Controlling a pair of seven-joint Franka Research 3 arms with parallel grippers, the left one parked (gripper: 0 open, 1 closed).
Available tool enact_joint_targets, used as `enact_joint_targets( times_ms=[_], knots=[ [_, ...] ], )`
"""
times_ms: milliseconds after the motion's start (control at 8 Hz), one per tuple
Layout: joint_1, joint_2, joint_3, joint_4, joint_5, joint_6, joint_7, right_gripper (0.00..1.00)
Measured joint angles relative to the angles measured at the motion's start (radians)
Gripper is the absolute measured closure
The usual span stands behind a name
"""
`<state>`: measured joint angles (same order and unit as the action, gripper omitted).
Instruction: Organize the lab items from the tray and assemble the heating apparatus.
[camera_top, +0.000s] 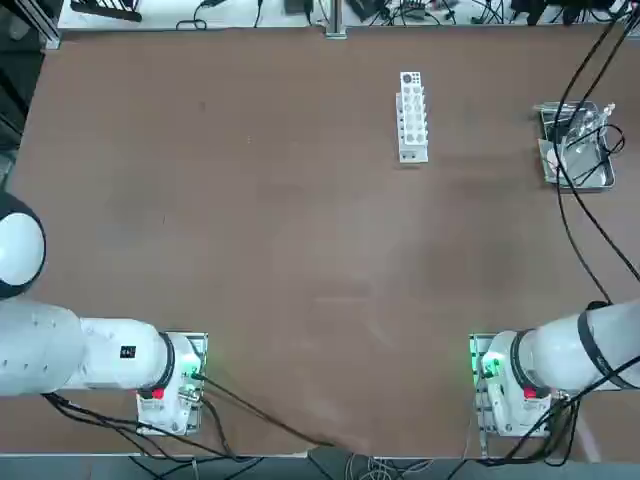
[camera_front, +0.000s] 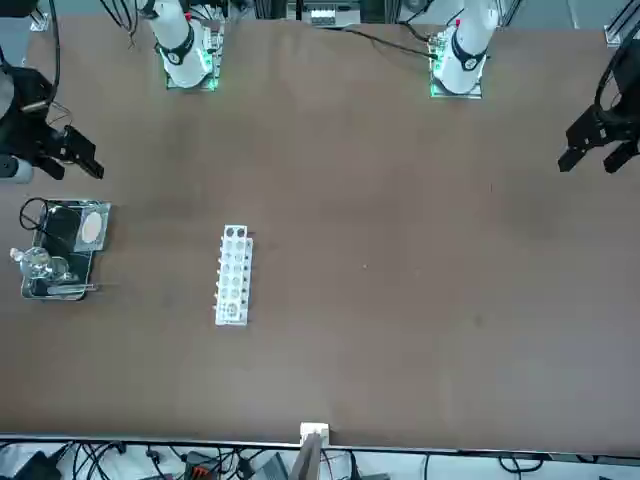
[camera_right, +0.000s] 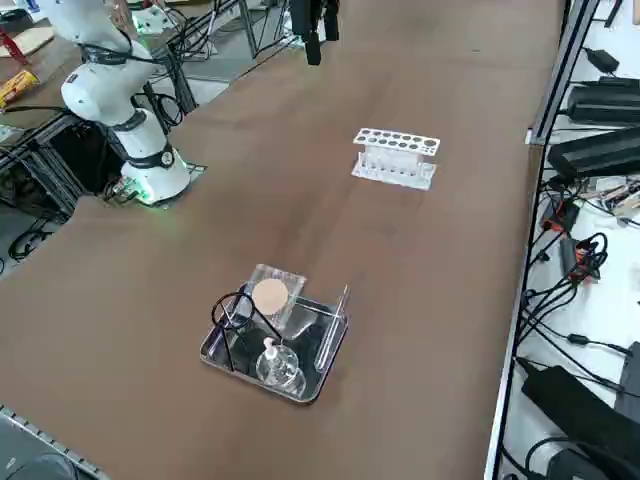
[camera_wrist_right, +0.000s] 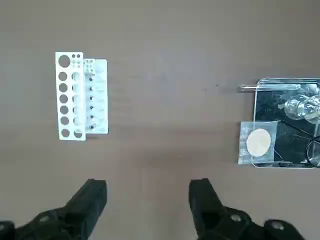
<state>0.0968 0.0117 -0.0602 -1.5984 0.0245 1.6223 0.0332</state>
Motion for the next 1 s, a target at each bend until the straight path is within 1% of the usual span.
enact_joint_targets(
  times_ms=[625, 750, 1000],
  knots=[
    [-0.001, 0.008, 0.000, 0.001, -0.006, -0.007, -0.102, 0.00],
    [-0.004, 0.023, -0.004, 0.001, -0.011, 0.005, -0.159, 0.00],
    [-0.024, 0.078, -0.015, 0.000, -0.012, 0.078, -0.283, 0.00]
  ],
)
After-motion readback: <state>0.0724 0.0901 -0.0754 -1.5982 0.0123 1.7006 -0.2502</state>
